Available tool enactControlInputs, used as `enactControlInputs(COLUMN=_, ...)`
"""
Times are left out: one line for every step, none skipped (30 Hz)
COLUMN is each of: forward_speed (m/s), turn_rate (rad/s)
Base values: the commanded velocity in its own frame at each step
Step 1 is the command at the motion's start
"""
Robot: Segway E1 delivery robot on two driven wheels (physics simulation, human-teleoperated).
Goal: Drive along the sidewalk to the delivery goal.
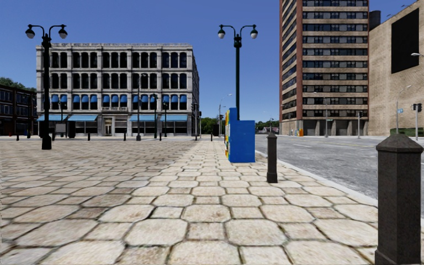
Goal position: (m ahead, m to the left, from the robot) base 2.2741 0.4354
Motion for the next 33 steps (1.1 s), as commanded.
enactControlInputs(forward_speed=2.0, turn_rate=0.0)
enactControlInputs(forward_speed=2.0, turn_rate=0.0)
enactControlInputs(forward_speed=2.0, turn_rate=0.0)
enactControlInputs(forward_speed=2.0, turn_rate=0.0)
enactControlInputs(forward_speed=2.0, turn_rate=0.0)
enactControlInputs(forward_speed=2.0, turn_rate=0.0)
enactControlInputs(forward_speed=2.0, turn_rate=0.0)
enactControlInputs(forward_speed=2.0, turn_rate=0.0)
enactControlInputs(forward_speed=2.0, turn_rate=0.0)
enactControlInputs(forward_speed=2.0, turn_rate=0.0)
enactControlInputs(forward_speed=2.0, turn_rate=0.0)
enactControlInputs(forward_speed=2.0, turn_rate=0.0)
enactControlInputs(forward_speed=2.0, turn_rate=0.0)
enactControlInputs(forward_speed=2.0, turn_rate=0.0)
enactControlInputs(forward_speed=2.0, turn_rate=0.0)
enactControlInputs(forward_speed=2.0, turn_rate=0.0)
enactControlInputs(forward_speed=2.0, turn_rate=0.0)
enactControlInputs(forward_speed=2.0, turn_rate=0.0)
enactControlInputs(forward_speed=2.0, turn_rate=0.0)
enactControlInputs(forward_speed=2.0, turn_rate=0.0)
enactControlInputs(forward_speed=2.0, turn_rate=0.0)
enactControlInputs(forward_speed=2.0, turn_rate=0.0)
enactControlInputs(forward_speed=2.0, turn_rate=0.0)
enactControlInputs(forward_speed=2.0, turn_rate=0.0)
enactControlInputs(forward_speed=2.0, turn_rate=0.0)
enactControlInputs(forward_speed=2.0, turn_rate=0.0)
enactControlInputs(forward_speed=2.0, turn_rate=0.0)
enactControlInputs(forward_speed=2.0, turn_rate=0.0)
enactControlInputs(forward_speed=2.0, turn_rate=0.0)
enactControlInputs(forward_speed=2.0, turn_rate=0.0)
enactControlInputs(forward_speed=2.0, turn_rate=0.0)
enactControlInputs(forward_speed=2.0, turn_rate=0.0)
enactControlInputs(forward_speed=2.0, turn_rate=0.0)
